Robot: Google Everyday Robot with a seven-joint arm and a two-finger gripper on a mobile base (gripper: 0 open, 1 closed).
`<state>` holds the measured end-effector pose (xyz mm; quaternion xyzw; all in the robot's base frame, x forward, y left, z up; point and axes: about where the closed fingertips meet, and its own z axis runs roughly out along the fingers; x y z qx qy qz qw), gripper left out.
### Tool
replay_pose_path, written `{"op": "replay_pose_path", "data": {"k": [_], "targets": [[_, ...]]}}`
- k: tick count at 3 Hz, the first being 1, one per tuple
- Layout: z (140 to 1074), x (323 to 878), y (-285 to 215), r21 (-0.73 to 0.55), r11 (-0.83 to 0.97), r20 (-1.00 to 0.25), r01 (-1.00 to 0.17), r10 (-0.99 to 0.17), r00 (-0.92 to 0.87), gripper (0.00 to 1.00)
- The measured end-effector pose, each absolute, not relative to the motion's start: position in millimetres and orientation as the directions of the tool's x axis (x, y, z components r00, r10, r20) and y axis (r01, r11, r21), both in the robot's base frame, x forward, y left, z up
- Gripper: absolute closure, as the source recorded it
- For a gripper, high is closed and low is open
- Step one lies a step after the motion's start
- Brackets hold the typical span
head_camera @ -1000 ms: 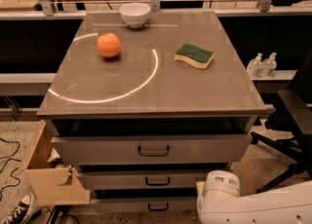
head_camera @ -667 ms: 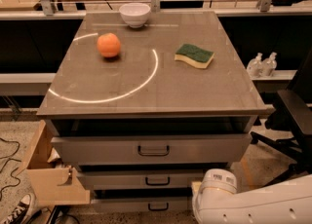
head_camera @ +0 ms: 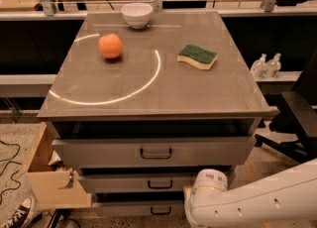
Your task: Open middle drawer
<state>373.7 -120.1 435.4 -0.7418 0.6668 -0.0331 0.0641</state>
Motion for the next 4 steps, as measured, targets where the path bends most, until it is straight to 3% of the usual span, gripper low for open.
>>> {"op": "replay_pose_path", "data": {"k": [4], "targets": [[419,393,-61,-0.135,-0.179,-0.097,-0.974,-0.976,0.193,0.00]]}}
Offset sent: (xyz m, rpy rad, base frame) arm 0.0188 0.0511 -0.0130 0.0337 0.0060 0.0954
